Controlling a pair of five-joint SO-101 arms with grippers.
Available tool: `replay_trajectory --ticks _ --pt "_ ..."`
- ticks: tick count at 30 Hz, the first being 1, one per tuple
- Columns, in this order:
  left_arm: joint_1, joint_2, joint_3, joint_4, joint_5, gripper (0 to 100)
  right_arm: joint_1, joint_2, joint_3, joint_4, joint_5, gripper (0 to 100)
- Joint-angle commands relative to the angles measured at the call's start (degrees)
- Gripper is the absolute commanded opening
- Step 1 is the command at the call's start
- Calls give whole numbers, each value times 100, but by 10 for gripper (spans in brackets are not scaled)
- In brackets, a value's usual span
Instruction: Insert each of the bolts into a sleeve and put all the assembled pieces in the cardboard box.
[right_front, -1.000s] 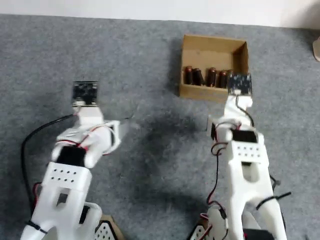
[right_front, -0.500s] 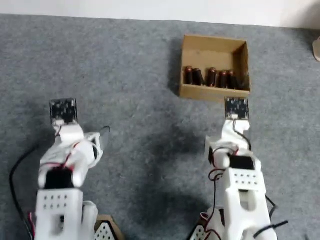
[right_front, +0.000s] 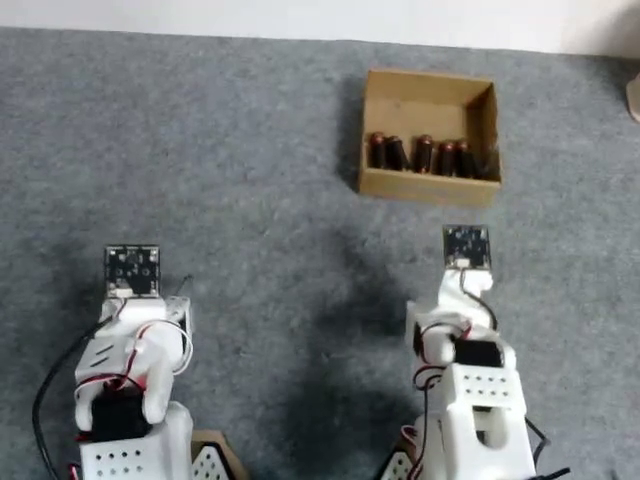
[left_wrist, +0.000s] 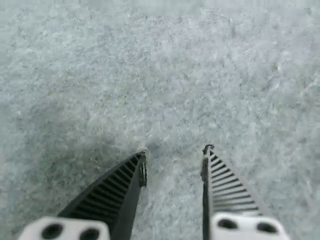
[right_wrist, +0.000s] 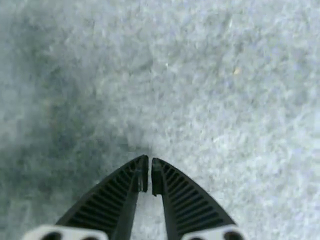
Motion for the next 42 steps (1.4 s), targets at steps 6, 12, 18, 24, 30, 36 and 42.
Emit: replay_trajectory --ticks 6,12,18,24,30,36,42 --pt "-40 -48 242 44 -70 178 -13 -1051 664 4 -35 5" --pt "-40 -48 479 44 -70 181 -13 -2396 1429 4 -35 5" --pt "-40 -48 866 18 -70 180 31 -4066 2246 505 -35 5" --pt "-312 -22 875 62 -70 178 101 -4840 2237 1991 -62 5" --pt "-787 -13 875 1380 -62 178 92 -4760 2229 3257 -26 5" --pt "-796 -31 875 1415 -62 178 92 -4822 2229 3354 -26 5" --pt "-796 -31 875 1415 -62 178 92 -4822 2229 3354 -26 5"
